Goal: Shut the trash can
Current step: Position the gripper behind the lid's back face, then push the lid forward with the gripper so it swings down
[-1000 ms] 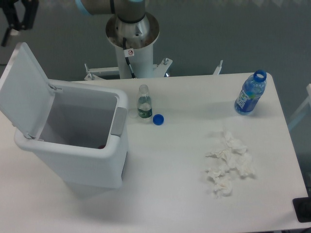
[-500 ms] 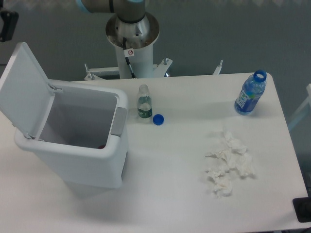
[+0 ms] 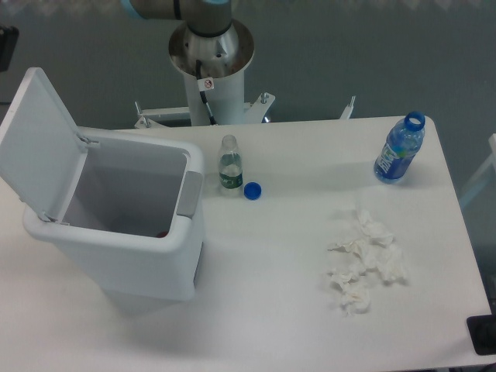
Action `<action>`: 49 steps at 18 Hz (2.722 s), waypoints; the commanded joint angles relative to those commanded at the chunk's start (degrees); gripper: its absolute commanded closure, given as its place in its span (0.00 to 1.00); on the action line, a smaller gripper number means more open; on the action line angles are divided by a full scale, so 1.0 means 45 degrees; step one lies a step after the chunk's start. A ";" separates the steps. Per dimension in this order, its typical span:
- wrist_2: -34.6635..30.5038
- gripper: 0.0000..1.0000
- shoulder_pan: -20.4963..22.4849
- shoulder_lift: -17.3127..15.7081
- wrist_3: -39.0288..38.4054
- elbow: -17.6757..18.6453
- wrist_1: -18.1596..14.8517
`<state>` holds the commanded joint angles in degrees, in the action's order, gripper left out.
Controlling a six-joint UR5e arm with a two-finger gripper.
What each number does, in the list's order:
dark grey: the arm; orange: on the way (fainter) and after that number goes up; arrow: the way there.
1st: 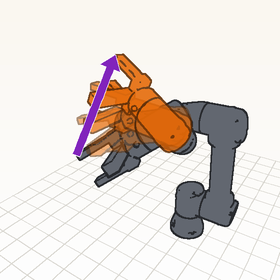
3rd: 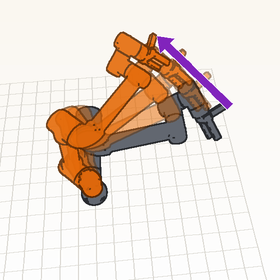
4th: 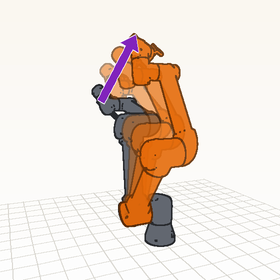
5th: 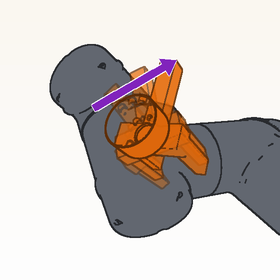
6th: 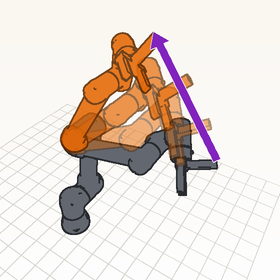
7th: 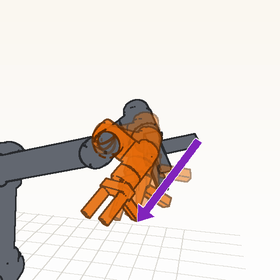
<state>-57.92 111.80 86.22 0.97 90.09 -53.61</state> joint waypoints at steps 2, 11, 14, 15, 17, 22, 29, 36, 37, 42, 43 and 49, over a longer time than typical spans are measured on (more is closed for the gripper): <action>-0.0039 0.00 0.0019 0.0078 0.0000 -0.0059 -0.0020; -0.1247 0.00 0.0039 0.0079 0.0489 0.0019 -0.0078; -0.1426 0.00 0.0195 0.0079 0.0508 0.0000 -0.0078; -0.1445 0.00 0.0331 0.0079 0.0528 0.0000 -0.0059; -0.1562 0.00 0.0546 0.0079 0.0664 0.0019 -0.0078; -0.1797 0.00 0.1092 0.0079 0.0956 0.0019 -0.0078; -0.3144 0.00 0.1639 0.0098 0.1543 0.0351 -0.0078; -0.3183 0.00 0.2441 0.0215 0.2246 0.0683 -0.0059; -0.3184 0.00 0.2461 0.0312 0.2246 0.0683 -0.0059; -0.3338 0.00 0.2695 0.0469 0.2266 0.0762 -0.0059; -0.3514 0.00 0.2695 0.0488 0.2266 0.0781 -0.0059; -0.3789 0.00 0.2890 0.0528 0.2928 0.1015 -0.0059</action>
<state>-74.97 124.80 88.59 14.14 94.66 -53.88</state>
